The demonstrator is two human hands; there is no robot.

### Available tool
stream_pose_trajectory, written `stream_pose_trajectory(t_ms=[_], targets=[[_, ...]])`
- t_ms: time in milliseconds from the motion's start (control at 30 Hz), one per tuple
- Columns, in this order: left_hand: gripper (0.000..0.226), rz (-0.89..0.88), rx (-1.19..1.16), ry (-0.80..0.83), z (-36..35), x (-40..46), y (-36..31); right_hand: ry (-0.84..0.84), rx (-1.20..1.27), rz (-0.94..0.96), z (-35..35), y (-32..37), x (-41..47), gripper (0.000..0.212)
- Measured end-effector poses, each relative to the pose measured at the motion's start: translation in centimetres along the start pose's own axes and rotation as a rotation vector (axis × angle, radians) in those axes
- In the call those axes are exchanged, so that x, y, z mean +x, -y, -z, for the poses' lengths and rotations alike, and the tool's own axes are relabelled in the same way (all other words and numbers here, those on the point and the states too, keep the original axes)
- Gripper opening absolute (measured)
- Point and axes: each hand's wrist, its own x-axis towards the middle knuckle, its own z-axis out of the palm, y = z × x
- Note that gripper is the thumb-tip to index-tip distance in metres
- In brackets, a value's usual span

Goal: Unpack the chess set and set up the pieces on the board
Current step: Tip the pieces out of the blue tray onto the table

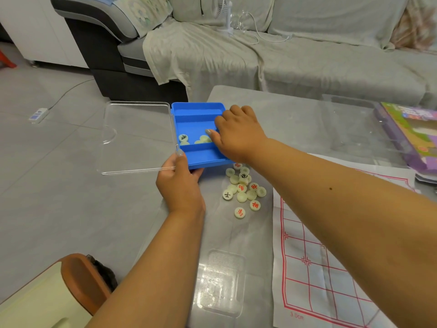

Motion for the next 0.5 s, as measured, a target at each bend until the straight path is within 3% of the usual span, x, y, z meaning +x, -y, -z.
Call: stream_pose_trajectory(t_ms=[267,500], targets=[[0.025,0.027,-0.004,-0.004,-0.1,0.04,-0.1,0.141,0.029,-0.068,0.07,0.61,0.09,0.035],[0.022,0.021,-0.015,-0.005,-0.06,-0.09,-0.1,0.031,-0.024,-0.071,0.47,0.95,0.2,0.038]])
